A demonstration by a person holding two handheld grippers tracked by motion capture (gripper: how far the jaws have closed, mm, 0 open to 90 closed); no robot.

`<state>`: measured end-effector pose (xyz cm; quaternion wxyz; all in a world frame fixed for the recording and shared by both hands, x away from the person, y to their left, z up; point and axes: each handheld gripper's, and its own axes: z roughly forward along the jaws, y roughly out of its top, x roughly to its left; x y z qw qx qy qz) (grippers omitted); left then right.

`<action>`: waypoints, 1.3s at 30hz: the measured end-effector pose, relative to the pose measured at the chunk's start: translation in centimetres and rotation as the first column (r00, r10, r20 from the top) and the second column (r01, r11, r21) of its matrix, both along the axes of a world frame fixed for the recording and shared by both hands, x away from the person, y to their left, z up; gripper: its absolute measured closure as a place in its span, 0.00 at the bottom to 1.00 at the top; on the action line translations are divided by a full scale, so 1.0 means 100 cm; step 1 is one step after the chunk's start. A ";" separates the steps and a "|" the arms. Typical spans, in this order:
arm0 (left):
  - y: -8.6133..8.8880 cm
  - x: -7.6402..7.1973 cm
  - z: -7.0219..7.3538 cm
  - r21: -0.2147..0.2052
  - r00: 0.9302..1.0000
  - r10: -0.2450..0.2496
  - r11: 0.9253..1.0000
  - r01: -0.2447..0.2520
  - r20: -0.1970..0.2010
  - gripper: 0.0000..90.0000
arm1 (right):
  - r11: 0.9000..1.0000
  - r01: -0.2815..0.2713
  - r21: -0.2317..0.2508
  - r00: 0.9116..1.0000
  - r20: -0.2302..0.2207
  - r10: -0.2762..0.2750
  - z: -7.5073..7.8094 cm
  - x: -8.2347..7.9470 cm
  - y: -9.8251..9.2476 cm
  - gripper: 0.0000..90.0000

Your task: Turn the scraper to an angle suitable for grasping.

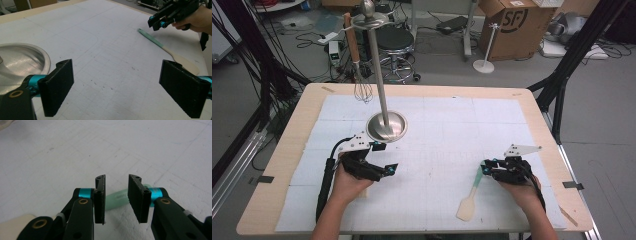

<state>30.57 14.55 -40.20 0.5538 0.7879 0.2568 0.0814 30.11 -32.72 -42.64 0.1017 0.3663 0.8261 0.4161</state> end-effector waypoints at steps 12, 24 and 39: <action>-0.002 0.000 0.000 0.013 1.000 -0.005 1.000 0.005 0.002 0.14 | 0.996 0.006 -0.089 0.999 -0.052 -0.011 -0.011 0.004 -0.003 0.88; -0.004 -0.001 -0.001 0.020 1.000 -0.008 1.000 0.008 0.001 0.15 | 0.993 0.010 -0.118 0.999 -0.045 -0.016 -0.014 0.005 0.002 0.98; -0.002 0.001 0.000 0.020 1.000 -0.004 1.000 0.004 0.004 0.15 | 0.985 -0.085 -0.151 0.996 -0.023 0.082 -0.012 0.018 0.050 0.99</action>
